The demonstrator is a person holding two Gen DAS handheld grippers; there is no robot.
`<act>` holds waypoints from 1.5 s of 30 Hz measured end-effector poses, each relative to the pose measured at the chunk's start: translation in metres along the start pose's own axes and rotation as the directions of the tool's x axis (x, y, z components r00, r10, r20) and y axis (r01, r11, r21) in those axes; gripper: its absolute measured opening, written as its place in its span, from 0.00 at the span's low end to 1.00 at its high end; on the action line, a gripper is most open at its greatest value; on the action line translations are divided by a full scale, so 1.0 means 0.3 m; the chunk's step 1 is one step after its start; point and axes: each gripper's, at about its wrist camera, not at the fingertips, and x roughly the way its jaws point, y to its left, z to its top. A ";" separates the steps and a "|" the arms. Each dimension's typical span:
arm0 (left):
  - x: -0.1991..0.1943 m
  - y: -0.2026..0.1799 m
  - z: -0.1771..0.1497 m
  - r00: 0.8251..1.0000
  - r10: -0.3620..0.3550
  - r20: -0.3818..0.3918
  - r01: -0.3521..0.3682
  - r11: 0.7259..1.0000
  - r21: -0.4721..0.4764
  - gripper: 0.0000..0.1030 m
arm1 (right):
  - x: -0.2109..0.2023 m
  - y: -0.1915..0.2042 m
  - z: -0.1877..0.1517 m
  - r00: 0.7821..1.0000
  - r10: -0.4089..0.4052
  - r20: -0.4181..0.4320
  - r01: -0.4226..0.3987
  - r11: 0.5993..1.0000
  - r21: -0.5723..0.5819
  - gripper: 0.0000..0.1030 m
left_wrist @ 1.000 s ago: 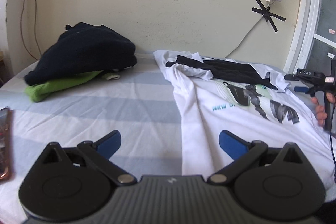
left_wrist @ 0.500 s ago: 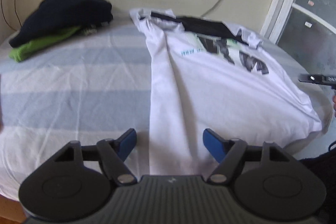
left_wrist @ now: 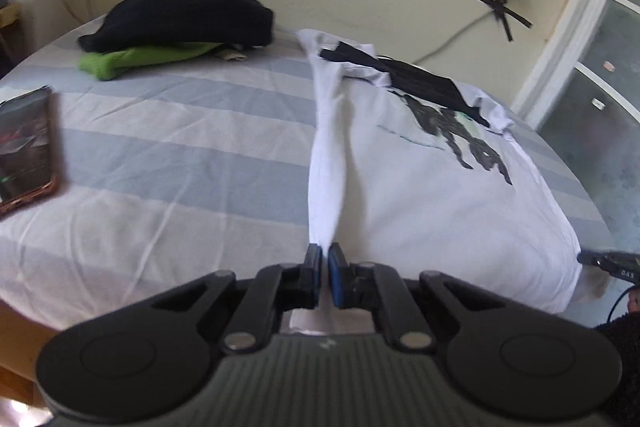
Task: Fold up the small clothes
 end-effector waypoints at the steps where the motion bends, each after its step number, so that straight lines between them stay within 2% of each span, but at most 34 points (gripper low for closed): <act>1: 0.000 0.014 0.005 1.000 -0.015 0.000 0.015 0.999 -0.029 0.04 | 0.006 -0.006 0.003 0.998 0.063 -0.032 -0.062 0.998 0.009 0.07; 3: 0.003 0.020 0.015 0.999 -0.042 0.008 0.043 0.998 -0.054 0.04 | -0.011 -0.012 0.004 0.985 0.172 -0.031 -0.171 0.984 0.042 0.04; 7: 0.002 -0.004 0.032 0.998 -0.054 0.023 0.055 0.998 -0.018 0.04 | -0.029 -0.030 0.034 0.975 0.220 -0.006 -0.219 0.971 0.092 0.04; 8: 0.001 -0.006 0.034 0.998 -0.056 0.021 0.056 0.998 -0.014 0.04 | -0.028 -0.044 0.031 0.974 0.226 -0.008 -0.223 0.968 0.115 0.09; 10: 0.005 -0.004 0.034 0.999 -0.048 0.009 0.048 0.999 -0.013 0.04 | -0.019 -0.063 0.003 0.968 0.244 -0.060 -0.233 0.961 0.152 0.23; 11: 0.011 0.000 0.034 0.999 -0.042 -0.001 0.042 0.999 -0.016 0.04 | -0.010 -0.071 -0.014 0.961 0.260 -0.096 -0.241 0.955 0.170 0.48; 12: 0.017 0.005 0.032 0.999 -0.038 -0.014 0.038 0.999 -0.022 0.04 | -0.008 -0.071 -0.040 0.951 0.277 -0.136 -0.250 0.950 0.188 0.68; 13: 0.024 0.009 0.030 0.999 -0.035 -0.026 0.035 0.999 -0.026 0.04 | -0.004 -0.067 -0.061 0.942 0.292 -0.163 -0.259 0.946 0.194 0.71; 14: 0.031 0.013 0.028 0.999 -0.031 -0.036 0.030 0.999 -0.028 0.04 | -0.003 -0.055 -0.081 0.937 0.300 -0.181 -0.267 0.946 0.185 0.71; 16: 0.041 0.015 0.028 0.998 -0.029 -0.049 0.027 0.999 -0.034 0.04 | 0.024 -0.039 -0.099 0.939 0.290 -0.186 -0.260 0.950 0.173 0.71; 18: 0.039 0.010 0.032 0.998 -0.036 -0.047 0.034 0.999 -0.037 0.04 | 0.079 -0.040 -0.104 0.938 0.296 -0.180 -0.257 0.943 0.213 0.71; 19: 0.035 0.008 0.035 0.998 -0.044 -0.044 0.042 0.998 -0.041 0.04 | 0.106 -0.042 -0.104 0.932 0.310 -0.186 -0.264 0.935 0.235 0.67; 20: 0.030 0.006 0.039 0.998 -0.055 -0.040 0.053 0.998 -0.047 0.04 | 0.131 -0.043 -0.102 0.917 0.343 -0.206 -0.289 0.924 0.252 0.45; 21: 0.023 0.003 0.046 0.997 -0.069 -0.035 0.067 0.996 -0.053 0.04 | 0.146 -0.036 -0.099 0.891 0.392 -0.228 -0.332 0.906 0.262 0.13; 22: 0.018 0.002 0.054 0.996 -0.081 -0.029 0.080 0.995 -0.058 0.04 | 0.148 -0.026 -0.088 0.853 0.459 -0.248 -0.395 0.879 0.268 0.08; 23: 0.012 0.001 0.067 0.995 -0.095 -0.021 0.093 0.994 -0.062 0.04 | 0.132 -0.013 -0.074 0.836 0.492 -0.241 -0.436 0.864 0.251 0.08; 26: 0.014 0.000 0.134 0.991 -0.133 0.010 0.134 0.988 -0.076 0.04 | 0.049 -0.008 0.012 0.807 0.573 -0.144 -0.541 0.815 0.209 0.08; 27: 0.021 -0.002 0.171 0.989 -0.147 0.028 0.149 0.986 -0.077 0.04 | 0.027 -0.016 0.047 0.805 0.584 -0.098 -0.559 0.805 0.199 0.08; 31: 0.100 -0.014 0.385 0.984 -0.148 0.096 0.155 0.985 -0.070 0.04 | -0.002 -0.083 0.245 0.822 0.557 0.116 -0.569 0.806 0.164 0.08; 34: 0.237 -0.029 0.599 0.985 -0.075 0.154 0.095 0.987 -0.128 0.08 | 0.081 -0.152 0.426 0.864 0.435 0.254 -0.484 0.857 0.178 0.08; 35: 0.288 -0.041 0.656 0.985 -0.041 0.170 0.065 0.988 -0.141 0.18 | 0.129 -0.173 0.481 0.887 0.366 0.284 -0.431 0.876 0.218 0.08; 36: 0.335 -0.050 0.694 0.984 0.017 0.177 0.011 0.988 -0.155 0.37 | 0.180 -0.189 0.527 0.916 0.275 0.293 -0.356 0.894 0.273 0.09; 37: 0.375 -0.054 0.712 0.984 0.071 0.165 -0.043 0.984 -0.171 0.42 | 0.244 -0.199 0.564 0.949 0.155 0.275 -0.244 0.913 0.327 0.12; 38: 0.402 -0.050 0.710 0.986 0.092 0.139 -0.065 0.980 -0.186 0.43 | 0.296 -0.214 0.581 0.974 0.034 0.224 -0.114 0.927 0.358 0.30; 39: 0.416 -0.037 0.691 0.991 0.065 0.115 -0.042 0.981 -0.187 0.44 | 0.329 -0.218 0.585 0.985 -0.028 0.171 -0.038 0.929 0.369 0.62; 40: 0.422 -0.026 0.662 0.994 0.028 0.104 -0.010 0.984 -0.177 0.47 | 0.334 -0.227 0.564 0.991 -0.040 0.125 -0.009 0.929 0.371 0.71; 42: 0.424 0.001 0.603 0.995 0.035 0.097 -0.018 0.984 -0.176 0.60 | 0.288 -0.218 0.497 0.987 0.015 0.161 -0.067 0.943 0.325 0.75; 43: 0.429 0.009 0.582 0.995 0.044 0.090 -0.027 0.983 -0.181 0.61 | 0.260 -0.210 0.464 0.984 0.020 0.176 -0.072 0.952 0.298 0.77; 45: 0.453 0.012 0.561 0.997 0.024 0.071 -0.011 0.984 -0.180 0.61 | 0.233 -0.203 0.419 0.985 -0.018 0.174 -0.029 0.964 0.263 0.79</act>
